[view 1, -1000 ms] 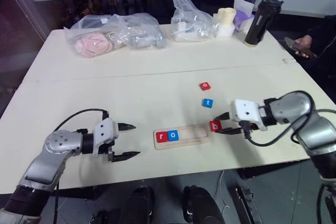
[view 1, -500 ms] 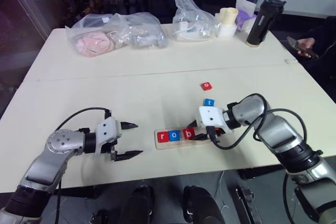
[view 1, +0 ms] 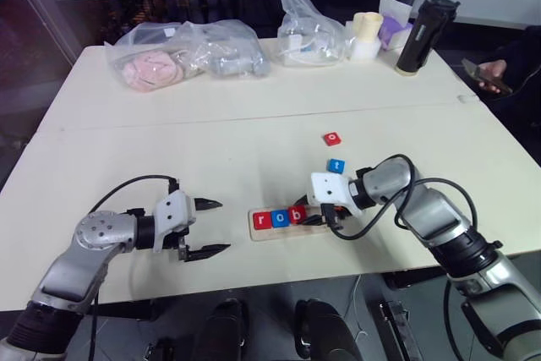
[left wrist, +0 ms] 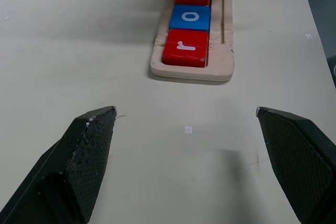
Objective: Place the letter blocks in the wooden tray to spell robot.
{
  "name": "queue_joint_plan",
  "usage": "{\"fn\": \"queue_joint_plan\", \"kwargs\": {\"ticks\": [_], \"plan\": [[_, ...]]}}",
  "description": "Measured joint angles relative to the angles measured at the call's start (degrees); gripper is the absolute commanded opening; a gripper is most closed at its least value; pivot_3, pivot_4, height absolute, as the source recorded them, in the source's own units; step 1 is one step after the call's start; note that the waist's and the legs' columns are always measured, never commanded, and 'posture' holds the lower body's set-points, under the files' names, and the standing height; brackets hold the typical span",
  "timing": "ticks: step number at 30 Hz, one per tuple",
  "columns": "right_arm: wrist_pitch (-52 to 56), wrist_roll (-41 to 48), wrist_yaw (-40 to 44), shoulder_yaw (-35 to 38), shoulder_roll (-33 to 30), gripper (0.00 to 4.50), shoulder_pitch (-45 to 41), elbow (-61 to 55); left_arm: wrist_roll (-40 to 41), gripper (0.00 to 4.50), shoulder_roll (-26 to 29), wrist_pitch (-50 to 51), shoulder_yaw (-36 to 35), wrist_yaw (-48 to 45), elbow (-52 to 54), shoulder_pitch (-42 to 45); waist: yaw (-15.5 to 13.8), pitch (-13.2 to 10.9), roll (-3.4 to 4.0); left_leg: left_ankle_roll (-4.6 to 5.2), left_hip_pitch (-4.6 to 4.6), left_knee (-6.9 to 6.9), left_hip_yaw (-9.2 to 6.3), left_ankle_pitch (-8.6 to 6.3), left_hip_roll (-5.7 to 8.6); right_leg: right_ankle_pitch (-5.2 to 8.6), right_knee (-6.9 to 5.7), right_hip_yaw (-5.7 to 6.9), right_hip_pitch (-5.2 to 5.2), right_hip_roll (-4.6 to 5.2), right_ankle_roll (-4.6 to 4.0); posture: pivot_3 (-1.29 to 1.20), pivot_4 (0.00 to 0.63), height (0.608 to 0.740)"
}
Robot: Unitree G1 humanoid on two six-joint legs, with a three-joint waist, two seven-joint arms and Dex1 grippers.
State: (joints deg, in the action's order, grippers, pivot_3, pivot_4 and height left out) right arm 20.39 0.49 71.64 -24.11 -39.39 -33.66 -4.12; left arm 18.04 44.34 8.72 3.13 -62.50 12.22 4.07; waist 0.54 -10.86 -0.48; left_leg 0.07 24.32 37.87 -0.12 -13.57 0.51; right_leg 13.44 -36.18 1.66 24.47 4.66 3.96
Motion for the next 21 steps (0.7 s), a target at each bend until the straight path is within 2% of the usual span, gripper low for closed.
{"fn": "queue_joint_plan", "kwargs": {"ticks": [7,13,14,21], "plan": [[0.23,-0.25,0.04,0.00,0.26,1.14,0.00,0.09,-0.01,4.50,0.00,0.83,0.04,0.00,0.01,0.11,0.01,0.00,0.00,0.00,0.00,0.00,0.00,0.00,0.00,0.00,0.00,0.01,0.00,-0.01,0.00,0.00,0.150,0.740],[0.61,-0.27,0.13,-0.04,0.68,4.09,0.00,0.09,-0.02,4.50,-0.03,1.08,0.10,0.18,0.12,0.68,-0.03,0.00,0.00,0.00,0.00,0.00,0.00,0.00,0.00,0.00,0.00,0.02,0.00,-0.02,0.00,0.00,0.150,0.740],[0.64,-0.27,0.19,-0.06,0.68,4.45,0.00,0.09,-0.02,4.50,-0.03,1.11,0.10,0.21,0.20,0.76,-0.01,0.00,0.00,0.00,0.00,0.00,0.00,0.00,0.00,0.00,0.00,0.02,0.00,-0.02,0.00,0.00,0.150,0.740],[0.87,-0.22,0.16,0.01,0.68,4.45,0.00,-0.03,-0.02,4.50,-0.04,1.90,0.12,0.45,0.46,0.78,0.00,0.00,0.00,0.00,0.00,0.00,0.00,0.00,0.00,0.00,-0.01,0.03,0.00,-0.05,0.01,0.00,0.150,0.740]]}}
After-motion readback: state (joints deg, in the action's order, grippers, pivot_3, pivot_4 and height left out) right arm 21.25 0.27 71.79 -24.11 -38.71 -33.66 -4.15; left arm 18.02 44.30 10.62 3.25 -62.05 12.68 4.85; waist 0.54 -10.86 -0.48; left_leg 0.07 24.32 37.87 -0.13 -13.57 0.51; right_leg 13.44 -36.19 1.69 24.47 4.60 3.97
